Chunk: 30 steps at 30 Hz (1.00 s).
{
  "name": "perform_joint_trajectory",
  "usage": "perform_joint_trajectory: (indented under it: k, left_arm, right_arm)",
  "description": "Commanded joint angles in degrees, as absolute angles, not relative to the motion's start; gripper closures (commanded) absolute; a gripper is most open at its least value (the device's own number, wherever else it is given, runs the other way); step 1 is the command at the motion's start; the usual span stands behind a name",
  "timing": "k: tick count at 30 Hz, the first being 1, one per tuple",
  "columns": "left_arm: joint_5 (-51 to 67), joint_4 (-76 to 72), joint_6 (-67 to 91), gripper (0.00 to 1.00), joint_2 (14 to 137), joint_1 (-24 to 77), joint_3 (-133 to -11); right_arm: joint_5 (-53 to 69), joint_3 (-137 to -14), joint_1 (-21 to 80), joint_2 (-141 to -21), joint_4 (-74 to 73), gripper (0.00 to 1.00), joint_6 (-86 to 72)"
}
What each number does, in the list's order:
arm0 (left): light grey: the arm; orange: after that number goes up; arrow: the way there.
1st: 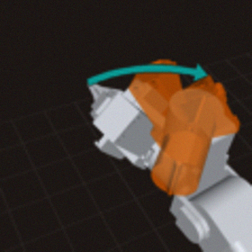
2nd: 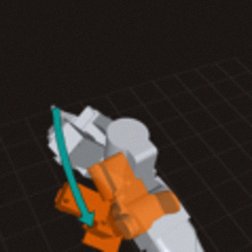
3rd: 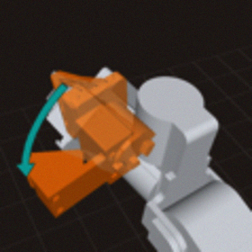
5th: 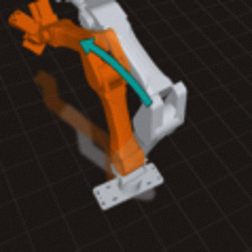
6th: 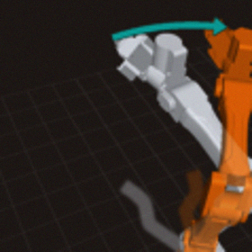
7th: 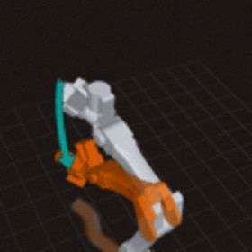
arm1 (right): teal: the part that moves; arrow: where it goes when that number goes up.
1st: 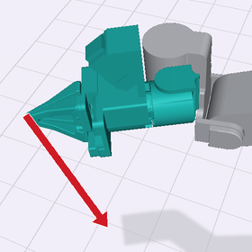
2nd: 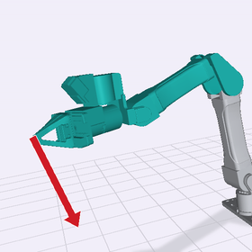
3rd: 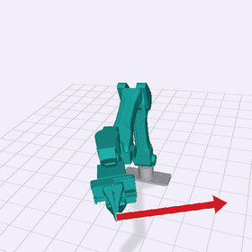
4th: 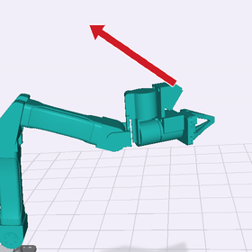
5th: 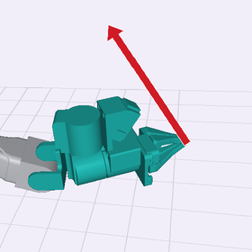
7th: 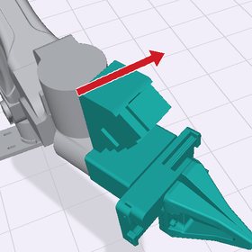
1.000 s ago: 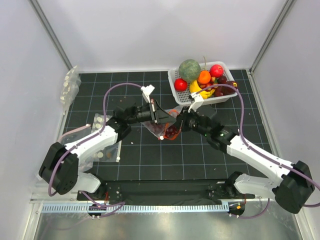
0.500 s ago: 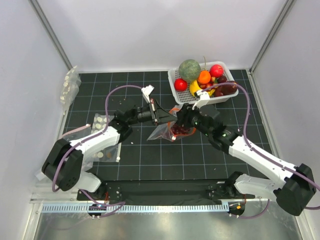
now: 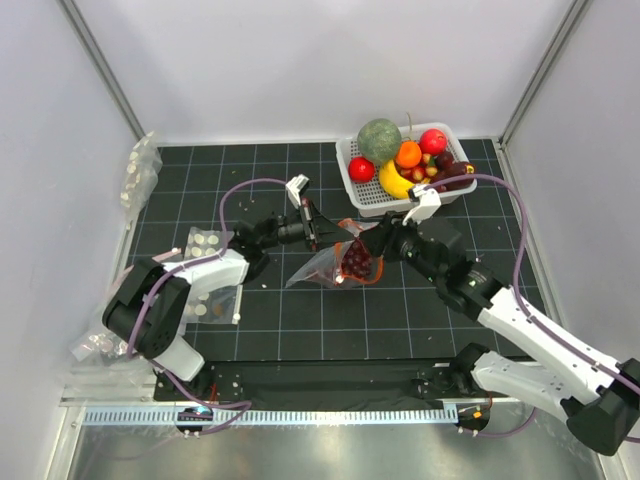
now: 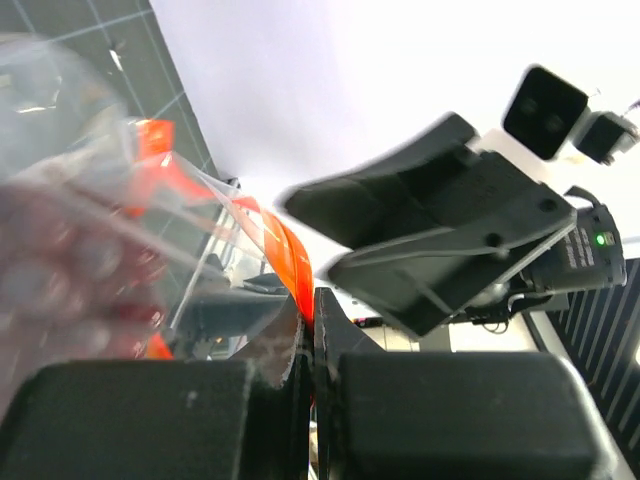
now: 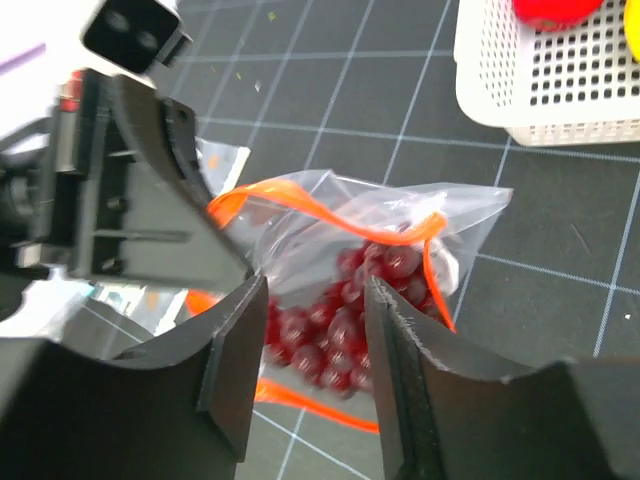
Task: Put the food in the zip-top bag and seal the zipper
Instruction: Place the fake fruit in the zipper food storage bag.
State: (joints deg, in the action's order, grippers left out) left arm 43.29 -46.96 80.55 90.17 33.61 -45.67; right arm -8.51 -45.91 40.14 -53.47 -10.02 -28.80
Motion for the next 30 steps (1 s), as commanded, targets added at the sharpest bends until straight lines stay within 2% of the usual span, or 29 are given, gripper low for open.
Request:
perform_joint_trajectory:
  k: [1,4,5,7,10,12,15,19,25,30]
  left_arm:
    - [43.5,-51.15,80.95,1.0,90.0,31.47,-45.26]
    - [44.3,-51.24,80.77,1.0,90.53,30.5,-45.18]
    - [44.38,-51.24,80.6,1.0,90.53,30.24,-45.26]
    - [44.65,-51.24,80.42,1.0,90.53,30.15,-45.26]
    - [45.17,-50.98,79.98,1.0,90.09,29.88,-45.26]
    - [45.26,-50.36,79.46,1.0,89.48,29.53,-45.18]
    - [44.74,-47.47,77.18,1.0,88.16,29.18,-45.18]
    - [43.95,-42.38,74.45,1.0,86.14,29.0,-45.53]
    - [41.93,-35.52,69.35,1.0,82.71,29.0,-45.88]
    - [41.31,-33.58,67.68,1.0,81.3,29.0,-46.14]
  right_arm:
    - [-11.07,-45.71,40.61,-50.89,-10.28,0.51,-30.49]
    - [-14.32,-45.18,40.43,-51.32,-12.12,0.56,-31.37]
    - [-16.68,-45.44,40.34,-51.76,-13.35,0.64,-31.55]
    - [-16.79,-45.88,38.6,-54.12,-14.41,0.67,-32.25]
    - [-9.25,-43.52,34.39,-57.38,-10.66,0.64,-33.65]
    - [-4.51,-42.28,33.14,-59.4,-8.36,0.58,-35.68]
    - [-2.2,-40.52,32.87,-62.83,-4.23,0.55,-37.61]
    - [-1.06,-33.86,32.87,-63.2,6.29,0.53,-42.09]
    - [-1.93,-30.59,32.87,-62.93,10.1,0.53,-44.12]
    - [4.3,-29.53,32.96,-67.75,16.25,0.53,-46.23]
